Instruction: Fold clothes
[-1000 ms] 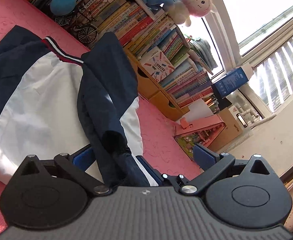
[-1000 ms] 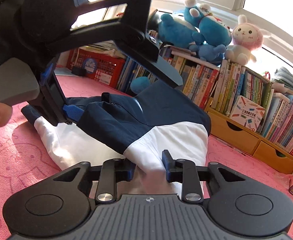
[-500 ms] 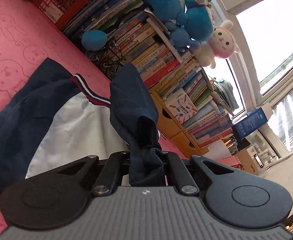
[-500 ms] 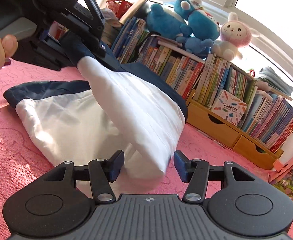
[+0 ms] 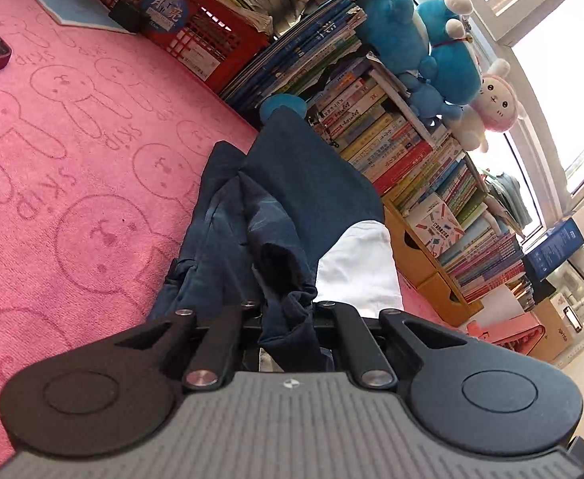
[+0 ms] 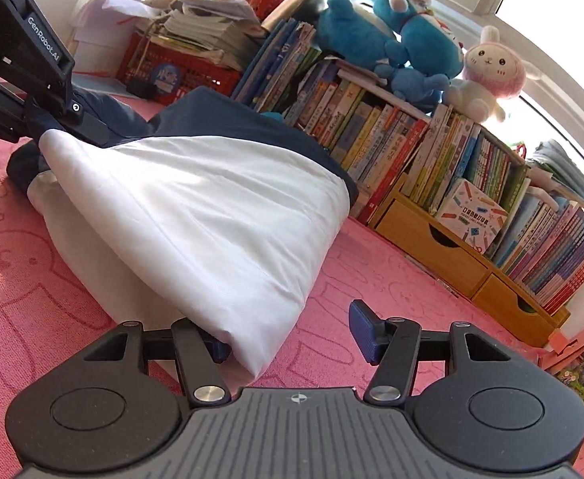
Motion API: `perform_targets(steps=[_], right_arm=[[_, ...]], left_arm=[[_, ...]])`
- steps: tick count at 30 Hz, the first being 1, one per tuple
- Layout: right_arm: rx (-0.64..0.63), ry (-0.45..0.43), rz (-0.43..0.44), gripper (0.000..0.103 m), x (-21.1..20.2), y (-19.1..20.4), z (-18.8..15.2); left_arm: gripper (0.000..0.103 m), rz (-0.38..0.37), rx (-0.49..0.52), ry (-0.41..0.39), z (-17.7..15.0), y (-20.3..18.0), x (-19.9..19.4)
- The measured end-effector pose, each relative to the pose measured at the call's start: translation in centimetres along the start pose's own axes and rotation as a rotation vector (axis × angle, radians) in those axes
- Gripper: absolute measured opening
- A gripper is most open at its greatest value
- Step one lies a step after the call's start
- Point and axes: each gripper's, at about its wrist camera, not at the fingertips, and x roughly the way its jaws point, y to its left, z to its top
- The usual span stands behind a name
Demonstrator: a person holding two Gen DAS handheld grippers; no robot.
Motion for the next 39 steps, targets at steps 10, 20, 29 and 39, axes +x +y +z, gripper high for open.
perform_targets(steps=[10, 20, 29, 39], right_arm=[[-0.127, -0.002, -0.001, 0.056, 0.2, 2.6, 0.1], [-0.157, 0.0, 0.008, 0.056, 0.5, 3.3, 0.1], [-0.171, -0.002, 0.007, 0.056, 0.6, 3.4, 0.0], [-0.217, -0.012, 0.011, 0.047, 0.4, 4.3, 0.1]], left_arm=[[0.007, 0.113, 0.224, -0.072, -0.3, -1.5, -1.5], [0.016, 0.249, 0.504, -0.005, -1.1, -1.2, -0.6], [0.035, 0.4, 0.786, 0.043, -3.1, -1.0, -1.3], [0.043, 0.675, 0.818, -0.011, -2.1, -1.3, -3.5]])
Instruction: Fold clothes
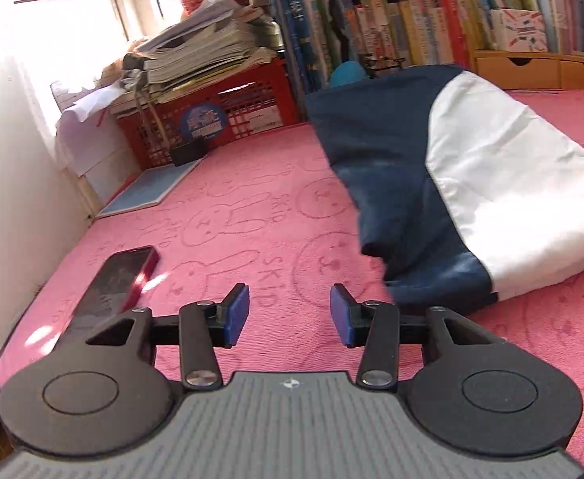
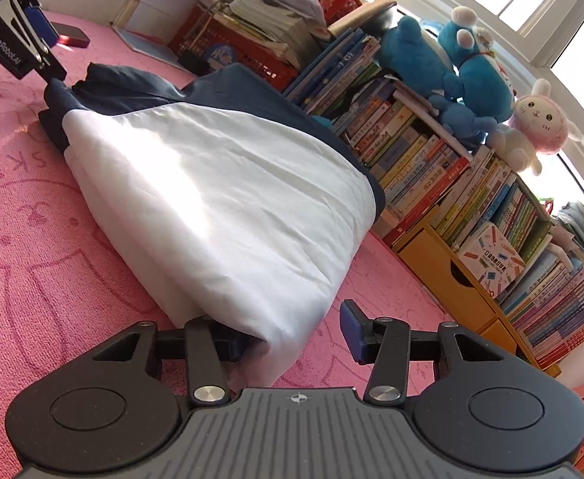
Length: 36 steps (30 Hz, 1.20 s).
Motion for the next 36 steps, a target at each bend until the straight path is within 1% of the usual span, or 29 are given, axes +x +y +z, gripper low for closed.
perform_targets(steps=[1, 3, 6, 8, 9, 10, 11, 12, 14, 15, 16, 17, 18, 19, 20, 22, 24, 26, 27, 29, 30, 33, 35, 36], right_arm=[[-0.007, -0.002, -0.003, 0.047, 0.0, 0.1, 0.1], [-0.003, -0.001, 0.003, 0.045, 0.0, 0.0, 0.1], [0.007, 0.002, 0.014, 0.045, 0.0, -0.2, 0.1], [0.011, 0.002, 0.018, 0.045, -0.1, -0.3, 0.2], [0.01, 0.003, 0.017, 0.045, -0.1, -0.2, 0.2], [0.009, 0.003, 0.016, 0.045, -0.1, -0.2, 0.2], [0.012, 0.003, 0.019, 0.045, -0.1, -0.3, 0.2], [0.016, 0.004, 0.021, 0.045, -0.1, -0.3, 0.2], [0.038, 0.007, 0.033, 0.047, -0.1, -0.7, 0.1], [0.058, 0.01, 0.043, 0.049, -0.2, -1.1, 0.0], [0.094, 0.016, 0.03, 0.062, -0.1, -1.8, -0.2], [0.13, 0.023, 0.015, 0.081, -0.1, -2.6, -0.4], [0.167, 0.03, 0.0, 0.089, -0.1, -3.3, -0.5], [0.204, 0.036, 0.006, 0.093, -0.1, -4.2, -0.8], [0.241, 0.04, 0.032, 0.092, -0.1, -5.0, -1.0], [0.264, 0.046, 0.046, 0.091, -0.2, -5.5, -1.2], [0.185, 0.019, 0.03, 0.09, -0.6, -5.0, -1.3], [0.149, 0.003, 0.05, 0.091, -0.9, -5.4, -1.9], [0.132, -0.005, 0.061, 0.091, -1.0, -5.7, -2.3], [0.22, -0.004, 0.177, 0.091, -1.3, -7.6, -3.0], [0.242, 0.0, 0.219, 0.091, -1.6, -8.3, -3.1], [0.275, 0.023, 0.324, 0.093, -3.6, -11.1, -2.6], [0.327, -0.026, 0.369, 0.095, -5.2, -13.1, -1.5], [0.371, -0.056, 0.386, 0.096, -5.6, -14.1, -0.5]], left_arm=[[0.042, 0.043, -0.025, -0.021, 0.1, 0.3, -0.8], [0.042, 0.05, -0.091, -0.086, 0.7, 0.3, -2.9], [0.043, -0.037, -0.067, -0.196, 2.7, -2.8, -4.8], [0.046, -0.096, -0.05, -0.268, 4.0, -4.8, -6.1], [0.049, -0.126, -0.028, -0.291, 4.6, -6.4, -6.0], [0.053, -0.141, -0.01, -0.294, 4.9, -7.8, -5.6], [0.053, -0.154, 0.008, -0.294, 5.2, -9.1, -5.1], [0.053, -0.152, 0.035, -0.264, 5.2, -10.7, -3.9], [0.053, -0.14, 0.055, -0.173, 4.5, -11.5, -1.5], [0.054, -0.125, 0.071, -0.099, 3.4, -11.4, 0.1], [0.055, -0.116, 0.083, -0.051, 2.2, -11.1, 1.1], [0.055, -0.114, 0.073, -0.086, 1.3, -10.5, 1.0], [0.055, -0.102, 0.083, -0.064, 1.2, -10.0, 0.8], [0.055, -0.099, 0.107, -0.044, 1.5, -10.0, 0.5], [0.055, -0.099, 0.116, -0.036, 1.6, -9.9, 0.5], [0.056, -0.08, 0.149, -0.065, 1.2, -10.1, 0.4], [0.056, -0.039, 0.192, -0.096, 0.7, -10.4, 0.3], [0.056, 0.016, 0.208, -0.099, 0.1, -10.2, 0.4], [0.056, 0.018, 0.214, -0.118, -0.3, -9.8, 0.4], [0.056, -0.005, 0.169, -0.132, -0.8, -9.0, 0.3], [0.056, -0.01, 0.145, -0.133, -0.8, -8.7, 0.3], [0.054, 0.038, 0.207, -0.162, -1.1, -9.9, 0.1], [0.05, 0.076, 0.254, -0.185, -1.4, -10.8, 0.0], [0.048, 0.075, 0.258, -0.186, -1.4, -10.9, 0.0]])
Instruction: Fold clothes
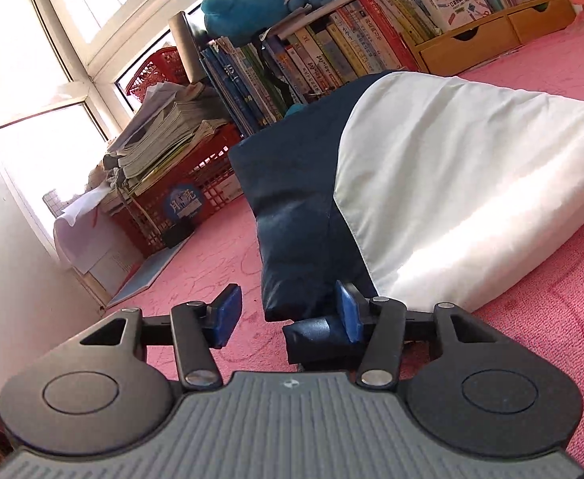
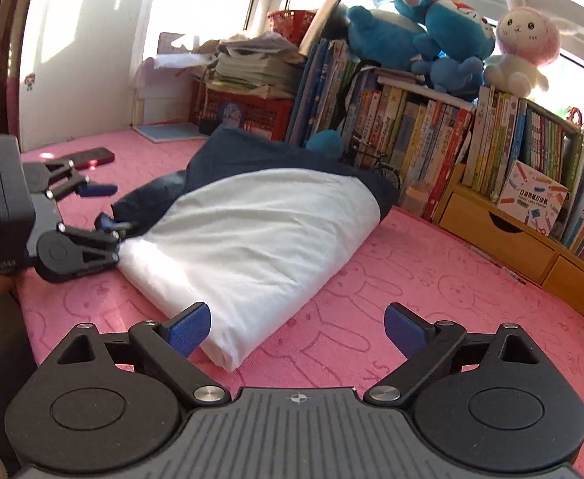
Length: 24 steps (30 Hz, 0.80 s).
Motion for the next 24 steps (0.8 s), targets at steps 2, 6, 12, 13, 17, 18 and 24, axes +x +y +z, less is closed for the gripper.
perform_targets(steps=[2, 6, 12, 13, 17, 18, 24], right_arm=[[0.071, -0.034, 0.019, 0.096, 0.8, -0.1, 3.1], [-0.018, -0.056, 0.089, 0.094, 8.1, 3.8, 8.9], [-0.037, 0.157, 0.124, 0.01, 23.2, 7.4, 13.2], [-0.037, 0.188, 0.11, 0.004, 25.4, 7.6, 13.5], [-0.015, 0.274, 0.032, 0.0, 32.7, 7.3, 14.6], [0.002, 0.271, 0.025, 0.0, 33.5, 7.0, 14.9], [0.098, 0.241, -0.095, 0.003, 38.2, 5.0, 15.6]], left_arm=[[0.047, -0.02, -0.03, 0.003, 0.0, 0.5, 0.1], [0.048, -0.101, -0.15, 0.018, -0.3, 2.5, 0.5], [0.048, -0.202, -0.286, 0.032, -1.0, 4.7, 0.9], [0.048, -0.217, -0.305, 0.034, -1.1, 5.0, 1.0], [0.048, -0.238, -0.329, 0.031, -1.4, 5.3, 1.0], [0.048, -0.238, -0.326, 0.028, -1.4, 5.3, 0.9], [0.047, -0.247, -0.335, 0.024, -1.5, 5.3, 0.8]])
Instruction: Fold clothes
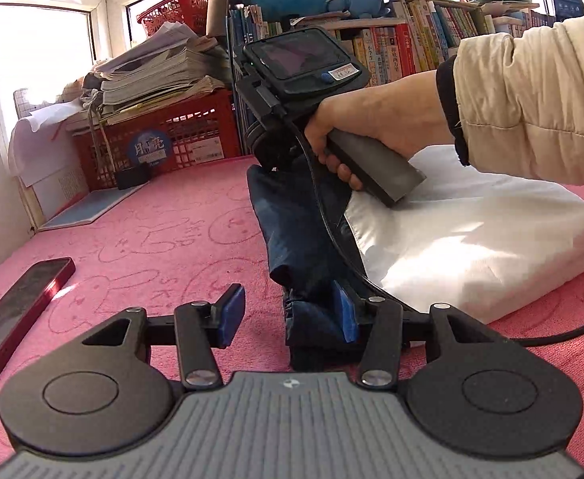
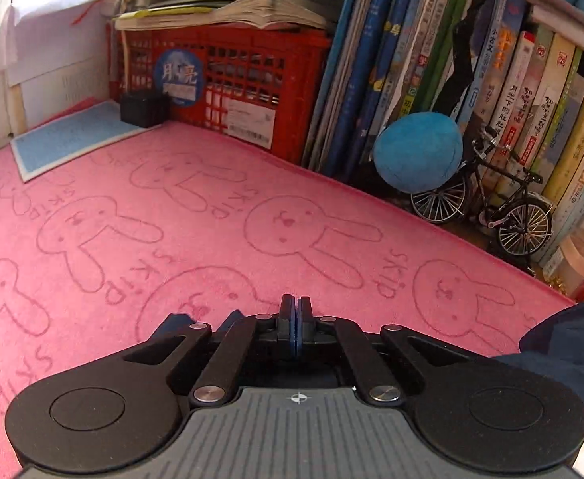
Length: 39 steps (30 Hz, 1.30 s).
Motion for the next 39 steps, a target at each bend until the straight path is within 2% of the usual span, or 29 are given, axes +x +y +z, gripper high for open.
perform_targets(steps=[3, 5, 6, 8, 10, 12, 15, 18, 21, 24, 27, 30, 33, 36, 39], right_arm=[[0.077, 0.028, 0.062, 0.008, 0.5, -1.5, 0.5], [0.155, 0.041, 0.129, 0.042, -0.8, -3.3, 0.4], [0.203, 0.031, 0.158, 0.048, -2.0, -4.4, 0.1], [0.241, -0.052, 0.24, 0.062, -6.3, -6.4, -1.2], [0.244, -0.11, 0.265, 0.07, -10.8, -8.4, -3.3], [0.233, -0.145, 0.254, 0.072, -15.3, -10.3, -6.6], [0.182, -0.171, 0.186, 0.076, -22.0, -12.1, -13.1], [0.045, -0.175, 0.077, 0.081, -26.9, -10.6, -20.1], [-0.059, -0.166, 0.07, 0.085, -29.4, -7.6, -24.9], [-0.111, -0.158, 0.006, 0.087, -29.1, -5.1, -26.5], [-0.017, -0.181, -0.044, 0.087, -28.0, -5.2, -26.2], [0.071, -0.166, -0.101, 0.085, -26.5, -6.3, -25.5], [0.021, -0.168, -0.205, 0.084, -26.0, -6.1, -25.8], [-0.125, -0.202, -0.333, 0.084, -26.4, -4.5, -26.6], [-0.206, -0.218, -0.395, 0.083, -26.5, -3.7, -27.0]], left_arm=[[0.047, -0.009, -0.017, 0.004, 0.0, 0.3, 0.1], [0.047, -0.013, -0.022, 0.004, 0.0, 0.4, 0.1], [0.047, -0.014, -0.025, 0.005, 0.0, 0.4, 0.1], [0.047, -0.016, -0.028, 0.006, 0.0, 0.4, 0.1], [0.047, -0.016, -0.03, 0.007, 0.1, 0.5, 0.1], [0.047, -0.017, -0.032, 0.008, 0.1, 0.5, 0.1], [0.048, -0.018, -0.035, 0.01, 0.1, 0.5, 0.1], [0.048, -0.007, -0.017, 0.009, 0.1, 0.3, 0.0], [0.048, -0.004, -0.016, 0.012, 0.1, 0.3, 0.1], [0.049, -0.021, -0.053, 0.024, 0.1, 0.9, 0.2], [0.052, -0.062, -0.139, 0.048, 0.1, 2.1, 0.6], [0.053, -0.062, -0.133, 0.049, 0.1, 2.1, 0.6], [0.056, -0.043, -0.114, 0.048, 0.1, 1.7, 0.5], [0.067, -0.018, -0.094, 0.053, 0.2, 1.3, 0.5], [0.068, -0.003, -0.047, 0.044, 0.2, 0.7, 0.4]])
